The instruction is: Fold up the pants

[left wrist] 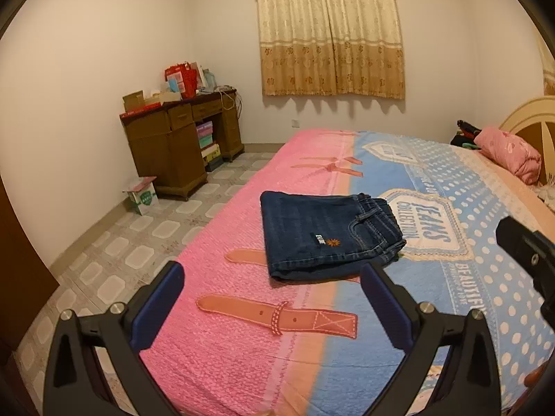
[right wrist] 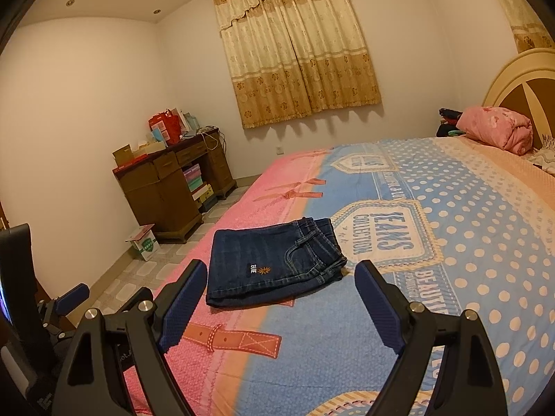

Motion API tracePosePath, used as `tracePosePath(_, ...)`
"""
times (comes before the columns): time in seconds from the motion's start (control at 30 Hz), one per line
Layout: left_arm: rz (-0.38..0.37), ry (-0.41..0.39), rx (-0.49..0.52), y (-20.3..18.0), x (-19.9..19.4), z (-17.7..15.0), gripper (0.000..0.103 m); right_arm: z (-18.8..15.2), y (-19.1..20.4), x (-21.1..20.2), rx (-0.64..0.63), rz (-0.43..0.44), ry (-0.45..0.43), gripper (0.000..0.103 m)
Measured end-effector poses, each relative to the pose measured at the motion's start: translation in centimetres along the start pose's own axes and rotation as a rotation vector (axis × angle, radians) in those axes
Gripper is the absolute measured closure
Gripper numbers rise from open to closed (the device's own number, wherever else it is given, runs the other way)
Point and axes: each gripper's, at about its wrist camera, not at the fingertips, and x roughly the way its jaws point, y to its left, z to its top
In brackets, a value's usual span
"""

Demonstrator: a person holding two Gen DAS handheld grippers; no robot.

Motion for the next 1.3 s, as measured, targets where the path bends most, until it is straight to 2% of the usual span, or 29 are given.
tracePosePath(0.8,0.029,0.001,0.014,0.19,0.44,0.20,0.000,-0.52,-0.18,0.02,0.022,-0.017,0.003,0.015)
tracePosePath(1.3,0.017,0.004,-0.005,0.07,0.63,0.46,0.000,-0.57,0.28,-0.21,0.023,-0.023,0.005,0.015)
